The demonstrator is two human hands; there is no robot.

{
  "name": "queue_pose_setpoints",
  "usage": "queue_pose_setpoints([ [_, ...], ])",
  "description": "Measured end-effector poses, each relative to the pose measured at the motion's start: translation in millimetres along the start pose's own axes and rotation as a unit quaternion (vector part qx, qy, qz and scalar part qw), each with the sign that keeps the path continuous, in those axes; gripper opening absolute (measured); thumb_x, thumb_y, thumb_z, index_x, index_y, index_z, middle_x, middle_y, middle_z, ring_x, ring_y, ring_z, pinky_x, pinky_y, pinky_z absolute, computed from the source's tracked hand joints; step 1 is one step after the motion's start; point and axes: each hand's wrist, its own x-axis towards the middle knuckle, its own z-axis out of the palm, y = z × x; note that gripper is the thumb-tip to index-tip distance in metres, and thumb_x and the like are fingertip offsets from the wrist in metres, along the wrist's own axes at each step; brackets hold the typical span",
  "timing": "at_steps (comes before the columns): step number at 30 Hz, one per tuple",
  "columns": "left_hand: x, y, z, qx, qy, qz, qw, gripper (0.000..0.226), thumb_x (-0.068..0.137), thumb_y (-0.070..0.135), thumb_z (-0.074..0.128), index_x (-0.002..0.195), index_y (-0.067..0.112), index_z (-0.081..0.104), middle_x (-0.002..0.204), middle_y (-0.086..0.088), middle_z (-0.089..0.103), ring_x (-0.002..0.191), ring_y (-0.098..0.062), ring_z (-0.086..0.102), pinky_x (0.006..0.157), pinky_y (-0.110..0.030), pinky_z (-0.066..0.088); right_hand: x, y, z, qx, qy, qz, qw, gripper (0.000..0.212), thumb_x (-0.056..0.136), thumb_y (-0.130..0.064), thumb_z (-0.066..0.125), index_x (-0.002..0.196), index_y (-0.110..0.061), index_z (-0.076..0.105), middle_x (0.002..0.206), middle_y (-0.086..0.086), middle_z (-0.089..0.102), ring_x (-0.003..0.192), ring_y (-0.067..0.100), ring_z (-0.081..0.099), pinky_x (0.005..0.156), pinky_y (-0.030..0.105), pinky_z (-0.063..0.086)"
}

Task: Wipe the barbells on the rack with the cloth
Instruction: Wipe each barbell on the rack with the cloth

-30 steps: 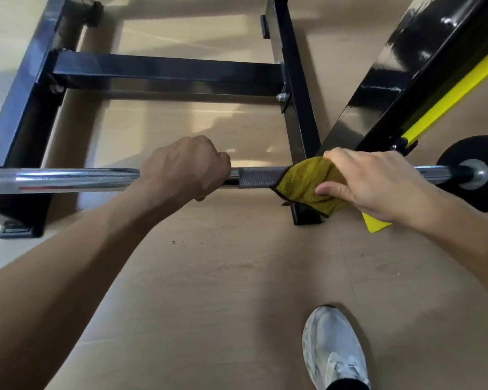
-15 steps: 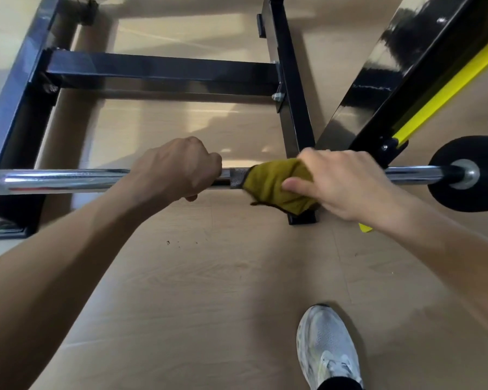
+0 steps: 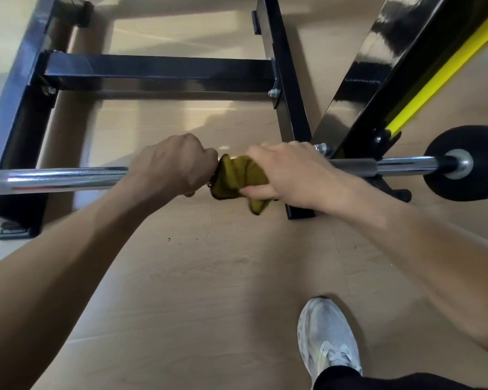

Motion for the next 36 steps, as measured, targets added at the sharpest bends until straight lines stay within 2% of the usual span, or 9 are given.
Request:
queue_pose_setpoints([
  [3, 1.3, -3.2, 3.5, 0.027, 0.017, 0.006, 0.999, 0.041, 0.098, 0.034, 0.038, 0.073, 0.011, 0.06, 0.066, -0.009, 0.063, 0.061, -0.026, 0.057, 0.064, -0.037, 0.047, -16.9, 26.1, -14.2, 0.07, -0.069, 0.142, 0.985, 0.041, 0.071, -0.053, 0.076, 0.079, -0.022, 0.051, 0.066, -0.008, 0.053, 0.063, 0.011, 0.052, 0.051, 0.023, 0.03],
  [6, 3.7, -4.4, 6.3, 0.049, 0.037, 0.012, 0.998, 0.04, 0.096, 0.035, 0.037, 0.073, 0.012, 0.059, 0.069, -0.01, 0.062, 0.063, -0.028, 0.058, 0.06, -0.035, 0.046, -26.4, 43.8, -23.0, 0.075, -0.119, 0.212, 0.967, 0.029, 0.065, -0.04, 0.08, 0.074, -0.018, 0.063, 0.067, 0.002, 0.059, 0.062, 0.018, 0.055, 0.05, 0.024, 0.037],
  [13, 0.3, 6.9, 11.6, 0.063, 0.094, -0.012, 0.994, 0.03, 0.094, 0.028, 0.04, 0.069, 0.013, 0.048, 0.067, -0.009, 0.053, 0.057, -0.026, 0.05, 0.053, -0.031, 0.035, -1.8, 10.2, -17.7, 0.063, -0.075, 0.136, 0.986, 0.04, 0.065, -0.062, 0.078, 0.069, -0.029, 0.056, 0.069, -0.01, 0.056, 0.066, 0.01, 0.054, 0.058, 0.025, 0.041],
  [17, -1.4, 5.7, 11.3, 0.064, 0.095, -0.022, 0.993, 0.036, 0.097, 0.033, 0.036, 0.07, 0.013, 0.049, 0.067, -0.007, 0.054, 0.056, -0.023, 0.05, 0.05, -0.029, 0.031, 27.0, -39.1, 0.0, 0.049, 0.007, 0.069, 0.996, 0.033, 0.079, -0.052, 0.071, 0.076, -0.024, 0.054, 0.065, -0.009, 0.051, 0.06, 0.01, 0.051, 0.052, 0.026, 0.033],
  [20, -2.6, 1.7, 12.6, 0.074, 0.105, 0.001, 0.992, 0.037, 0.099, 0.035, 0.036, 0.07, 0.014, 0.047, 0.064, -0.007, 0.052, 0.054, -0.022, 0.048, 0.051, -0.03, 0.034, 19.1, -35.2, 0.8, 0.027, 0.027, 0.046, 0.998, 0.025, 0.08, -0.039, 0.069, 0.082, -0.026, 0.048, 0.067, -0.01, 0.049, 0.065, 0.014, 0.053, 0.06, 0.028, 0.036],
  [26, -3.5, -0.8, 11.7, 0.072, 0.132, 0.031, 0.988, 0.039, 0.097, 0.03, 0.035, 0.063, 0.013, 0.044, 0.062, -0.008, 0.051, 0.052, -0.027, 0.046, 0.055, -0.033, 0.039, -29.5, 19.8, -17.8, 0.023, -0.047, 0.195, 0.979, 0.032, 0.07, -0.042, 0.078, 0.075, -0.028, 0.048, 0.068, -0.011, 0.05, 0.07, 0.02, 0.051, 0.056, 0.027, 0.029],
  [30, -5.0, -0.8, 11.7, 0.07, 0.146, 0.04, 0.986, 0.037, 0.096, 0.03, 0.036, 0.063, 0.014, 0.041, 0.062, -0.007, 0.048, 0.055, -0.03, 0.05, 0.058, -0.035, 0.042, -34.5, 37.3, -37.2, 0.073, -0.124, 0.288, 0.947, 0.025, 0.06, -0.035, 0.085, 0.072, -0.024, 0.065, 0.072, 0.0, 0.064, 0.068, 0.019, 0.061, 0.053, 0.025, 0.045],
  [33, -2.7, 2.8, 13.2, 0.074, 0.143, 0.018, 0.987, 0.033, 0.094, 0.03, 0.038, 0.065, 0.015, 0.043, 0.065, -0.007, 0.05, 0.058, -0.028, 0.051, 0.057, -0.033, 0.037, -30.0, 19.4, -24.0, -0.046, -0.072, 0.27, 0.959, 0.023, 0.066, -0.036, 0.08, 0.076, -0.027, 0.061, 0.072, -0.003, 0.057, 0.072, 0.021, 0.057, 0.063, 0.028, 0.042],
  [36, -0.6, 5.9, 13.6, 0.067, 0.135, 0.002, 0.989, 0.031, 0.094, 0.03, 0.04, 0.067, 0.016, 0.044, 0.065, -0.005, 0.05, 0.058, -0.026, 0.05, 0.055, -0.032, 0.034, 2.8, -24.0, -5.1, -0.011, 0.004, 0.209, 0.978, 0.023, 0.069, -0.035, 0.077, 0.083, -0.025, 0.061, 0.07, -0.006, 0.054, 0.066, 0.018, 0.053, 0.059, 0.026, 0.039],
])
